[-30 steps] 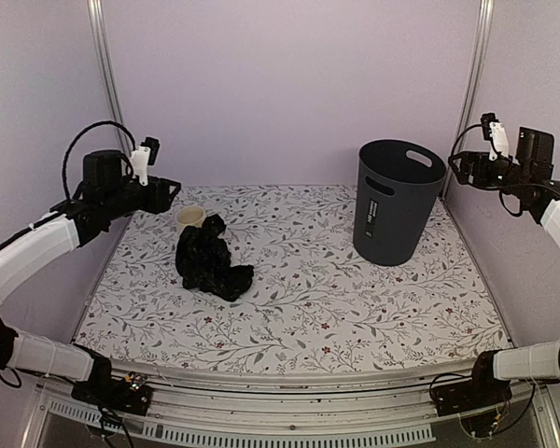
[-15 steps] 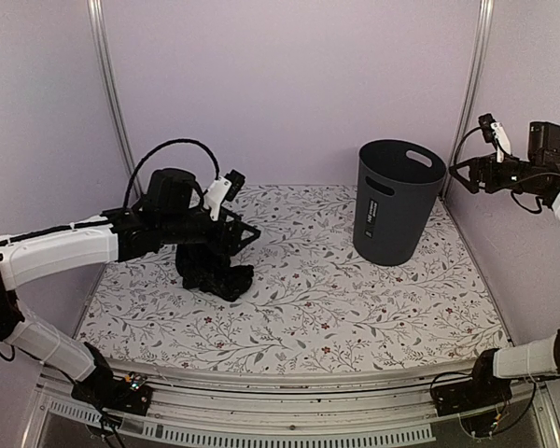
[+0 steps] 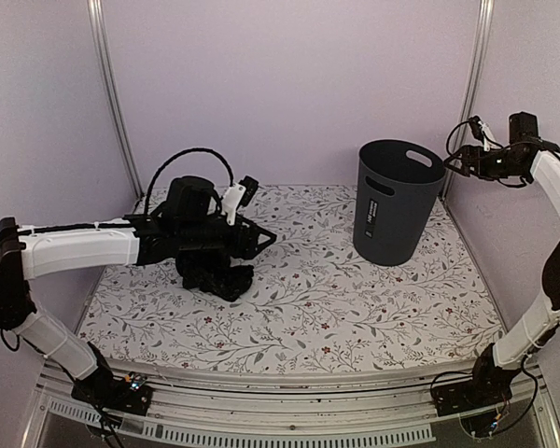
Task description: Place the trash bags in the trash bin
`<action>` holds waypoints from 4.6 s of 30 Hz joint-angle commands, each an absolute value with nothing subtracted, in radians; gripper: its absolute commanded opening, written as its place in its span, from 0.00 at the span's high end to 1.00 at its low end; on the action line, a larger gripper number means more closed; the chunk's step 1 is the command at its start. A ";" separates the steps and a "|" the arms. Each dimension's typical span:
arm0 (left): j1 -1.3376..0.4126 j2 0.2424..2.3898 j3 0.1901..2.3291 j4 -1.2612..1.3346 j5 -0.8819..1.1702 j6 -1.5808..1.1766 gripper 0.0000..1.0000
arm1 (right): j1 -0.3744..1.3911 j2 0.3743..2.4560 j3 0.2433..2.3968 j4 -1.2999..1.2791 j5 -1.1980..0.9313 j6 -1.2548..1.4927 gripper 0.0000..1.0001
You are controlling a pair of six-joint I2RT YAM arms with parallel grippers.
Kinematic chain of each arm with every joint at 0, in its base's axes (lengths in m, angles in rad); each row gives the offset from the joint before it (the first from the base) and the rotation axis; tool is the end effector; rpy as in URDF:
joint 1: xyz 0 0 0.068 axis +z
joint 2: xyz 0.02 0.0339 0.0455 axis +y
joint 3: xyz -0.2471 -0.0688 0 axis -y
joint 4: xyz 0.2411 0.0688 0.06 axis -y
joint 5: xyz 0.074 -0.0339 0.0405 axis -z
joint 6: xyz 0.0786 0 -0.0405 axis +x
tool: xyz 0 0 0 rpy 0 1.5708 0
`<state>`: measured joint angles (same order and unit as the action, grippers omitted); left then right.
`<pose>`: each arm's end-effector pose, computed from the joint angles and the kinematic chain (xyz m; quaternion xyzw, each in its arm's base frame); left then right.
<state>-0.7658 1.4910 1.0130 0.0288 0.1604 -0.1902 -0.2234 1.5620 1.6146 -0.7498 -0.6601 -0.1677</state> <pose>0.2642 -0.2714 0.2364 0.2805 0.7973 -0.3041 0.4395 0.3615 -0.0327 0.3458 -0.1132 0.8607 0.2103 0.4496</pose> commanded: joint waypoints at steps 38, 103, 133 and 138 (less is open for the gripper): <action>-0.421 1.277 0.960 -0.334 0.032 -0.333 0.27 | -0.010 1.772 1.793 -0.842 -0.889 -0.215 0.12; -0.543 1.585 1.172 -0.278 0.005 -0.814 0.29 | 0.660 1.596 1.243 -0.528 -0.699 -0.448 0.39; -0.578 1.451 1.001 -0.013 0.379 -0.573 1.00 | 0.683 1.675 1.290 -0.503 -0.721 -0.398 0.39; -0.593 1.298 0.935 0.015 0.494 -0.523 1.00 | 0.756 1.712 1.339 -0.505 -0.583 -0.398 0.47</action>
<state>-0.5789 1.3941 0.9840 -0.0460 0.3431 -0.6167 0.6876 1.6775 1.2808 -0.5217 -0.6823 -0.4030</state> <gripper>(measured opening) 0.009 0.543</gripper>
